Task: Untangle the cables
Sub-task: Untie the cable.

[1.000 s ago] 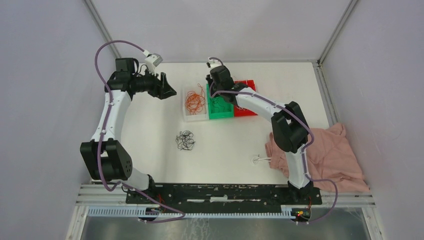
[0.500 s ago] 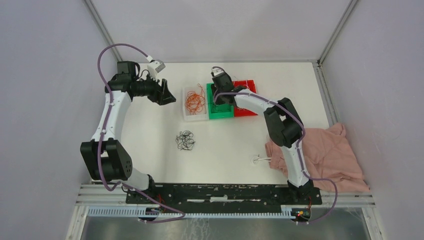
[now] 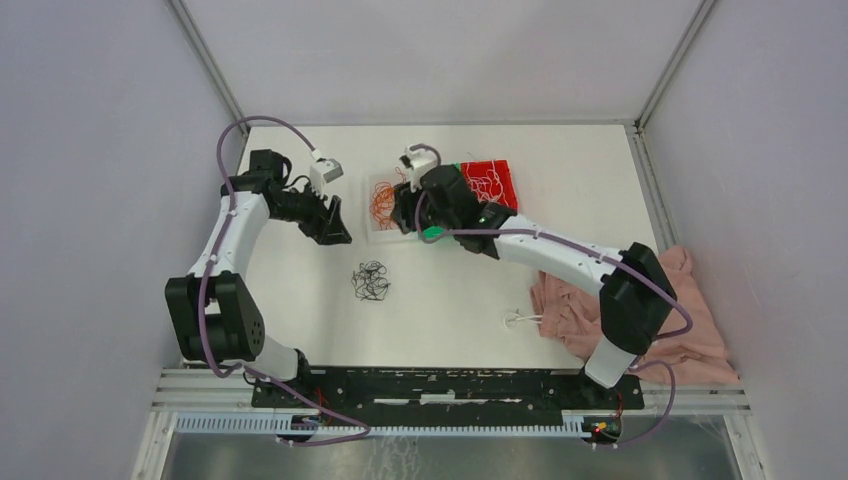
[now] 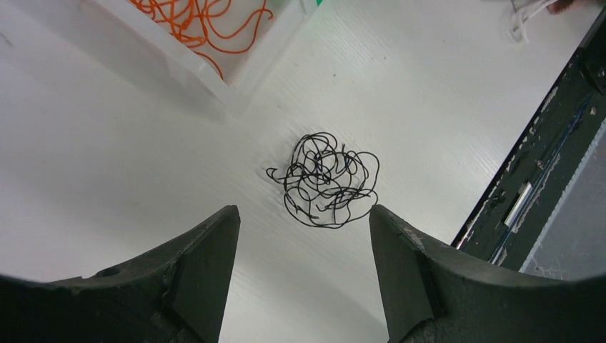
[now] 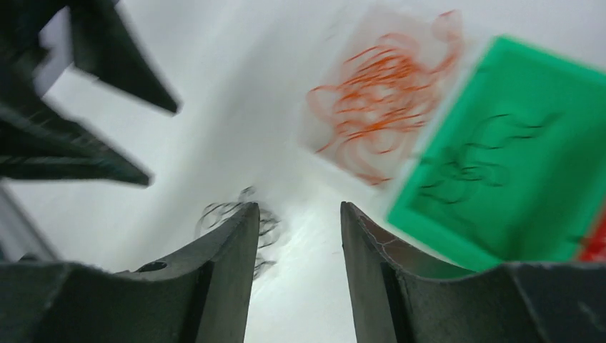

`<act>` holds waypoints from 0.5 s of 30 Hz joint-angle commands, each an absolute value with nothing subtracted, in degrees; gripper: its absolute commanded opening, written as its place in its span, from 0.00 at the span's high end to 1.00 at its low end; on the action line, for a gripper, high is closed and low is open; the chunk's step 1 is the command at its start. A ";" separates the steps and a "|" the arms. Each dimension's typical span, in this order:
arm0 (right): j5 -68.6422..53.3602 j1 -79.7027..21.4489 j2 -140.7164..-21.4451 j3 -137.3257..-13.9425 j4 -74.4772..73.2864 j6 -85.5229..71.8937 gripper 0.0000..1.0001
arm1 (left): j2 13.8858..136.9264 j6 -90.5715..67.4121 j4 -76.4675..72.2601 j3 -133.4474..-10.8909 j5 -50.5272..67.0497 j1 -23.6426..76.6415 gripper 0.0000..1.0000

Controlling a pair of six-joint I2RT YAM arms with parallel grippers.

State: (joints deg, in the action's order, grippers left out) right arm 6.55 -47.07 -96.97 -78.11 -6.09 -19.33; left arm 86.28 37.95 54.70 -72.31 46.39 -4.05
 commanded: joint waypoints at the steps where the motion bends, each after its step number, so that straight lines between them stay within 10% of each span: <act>1: -4.46 -51.93 -100.80 -74.71 -0.09 -24.89 0.50 | 83.45 42.93 55.82 -71.23 46.62 -4.39 0.26; 15: -11.54 -52.45 -116.16 -78.54 6.22 -37.01 0.59 | 82.04 42.10 56.37 -73.89 47.19 -5.34 0.26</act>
State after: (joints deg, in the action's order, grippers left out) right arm -9.61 -52.42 -114.91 -75.55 1.26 -33.56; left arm 84.44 40.14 56.34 -71.33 46.11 -5.06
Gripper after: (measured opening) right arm 0.417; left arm 0.742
